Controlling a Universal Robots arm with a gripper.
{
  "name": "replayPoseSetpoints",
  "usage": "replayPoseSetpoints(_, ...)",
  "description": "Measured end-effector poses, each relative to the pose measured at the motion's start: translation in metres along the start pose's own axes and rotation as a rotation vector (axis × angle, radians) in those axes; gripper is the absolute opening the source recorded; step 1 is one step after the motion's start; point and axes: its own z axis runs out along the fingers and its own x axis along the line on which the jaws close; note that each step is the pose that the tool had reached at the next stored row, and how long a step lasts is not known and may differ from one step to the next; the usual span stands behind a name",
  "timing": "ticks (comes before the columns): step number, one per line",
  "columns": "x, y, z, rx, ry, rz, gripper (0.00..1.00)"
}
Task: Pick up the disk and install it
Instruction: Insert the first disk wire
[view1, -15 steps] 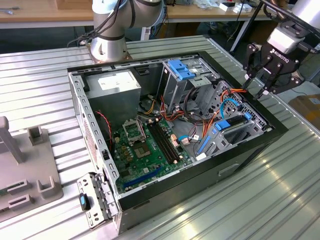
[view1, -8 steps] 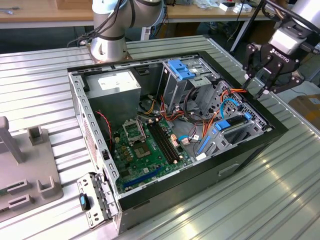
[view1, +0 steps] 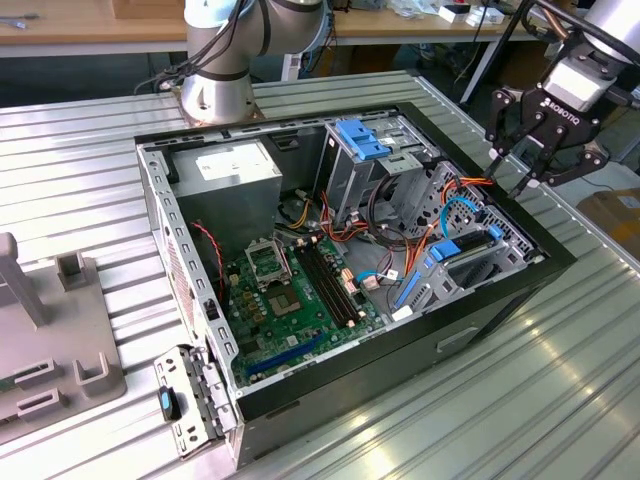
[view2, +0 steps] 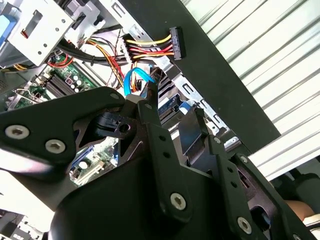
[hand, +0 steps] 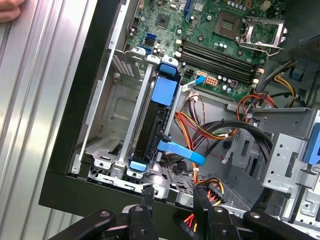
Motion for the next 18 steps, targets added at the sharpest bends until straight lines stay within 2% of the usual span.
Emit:
replayPoseSetpoints(6,0.0,-0.0003,0.0001,-0.0005,-0.0007,-0.01,0.44)
replayPoseSetpoints(9,0.0002,-0.0006,0.0005,-0.0069,-0.0038,-0.126,0.44)
replayPoseSetpoints(10,0.0002,-0.0005,0.0006,-0.0073,-0.004,-0.148,0.44)
replayPoseSetpoints(11,0.0002,-0.0006,0.0007,-0.0068,-0.0039,-0.165,0.44)
replayPoseSetpoints(13,0.0002,-0.0006,0.0011,0.0007,-0.0015,-0.208,0.44)
replayPoseSetpoints(18,0.0002,-0.0005,0.0011,0.002,-0.001,-0.215,0.44)
